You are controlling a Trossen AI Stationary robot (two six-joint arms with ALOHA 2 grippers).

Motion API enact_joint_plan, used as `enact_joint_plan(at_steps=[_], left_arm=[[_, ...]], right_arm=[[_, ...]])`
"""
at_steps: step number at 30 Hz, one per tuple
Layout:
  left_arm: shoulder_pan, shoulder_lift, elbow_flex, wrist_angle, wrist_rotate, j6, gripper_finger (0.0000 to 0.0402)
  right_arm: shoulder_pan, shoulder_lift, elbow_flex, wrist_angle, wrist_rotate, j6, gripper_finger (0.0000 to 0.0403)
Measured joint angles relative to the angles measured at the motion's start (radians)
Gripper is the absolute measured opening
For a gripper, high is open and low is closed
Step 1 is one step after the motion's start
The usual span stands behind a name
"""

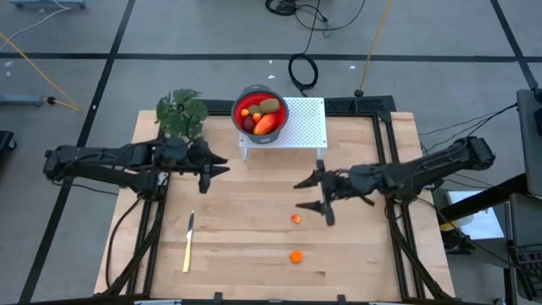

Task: Pick & Place Fruit
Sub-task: Put the pear into the red strainer bowl on the shelf

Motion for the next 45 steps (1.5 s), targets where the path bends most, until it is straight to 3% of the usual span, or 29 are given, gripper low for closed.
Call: enact_joint_plan(at_steps=[8, 21, 30, 40, 45], left_arm=[[-0.049, -0.074, -0.075, 0.011, 0.0, 0.035, 0.0127], [-0.117, -0.101, -0.099, 0.001, -0.001, 0.115, 0.0127], [-0.148, -0.101, -0.099, 0.0, -0.049, 0.142, 0.0127], [-0.146, -0.1, -0.099, -0.118, -0.099, -0.017, 0.0127], [-0.146, -0.1, -0.099, -0.144, -0.107, 0.0, 0.0118]], right_arm=[[0.067, 0.151, 0.131, -0.171, -0.001, 0.049, 0.0241], [0.105, 0.31, 0.151, -0.256, -0.007, 0.147, 0.0204], [0.095, 0.332, 0.151, -0.397, -0.004, 0.168, 0.0205], [0.062, 0.332, 0.142, -0.452, -0.002, 0.192, 0.0206], [0.057, 0.332, 0.135, -0.453, -0.005, 0.191, 0.0206]])
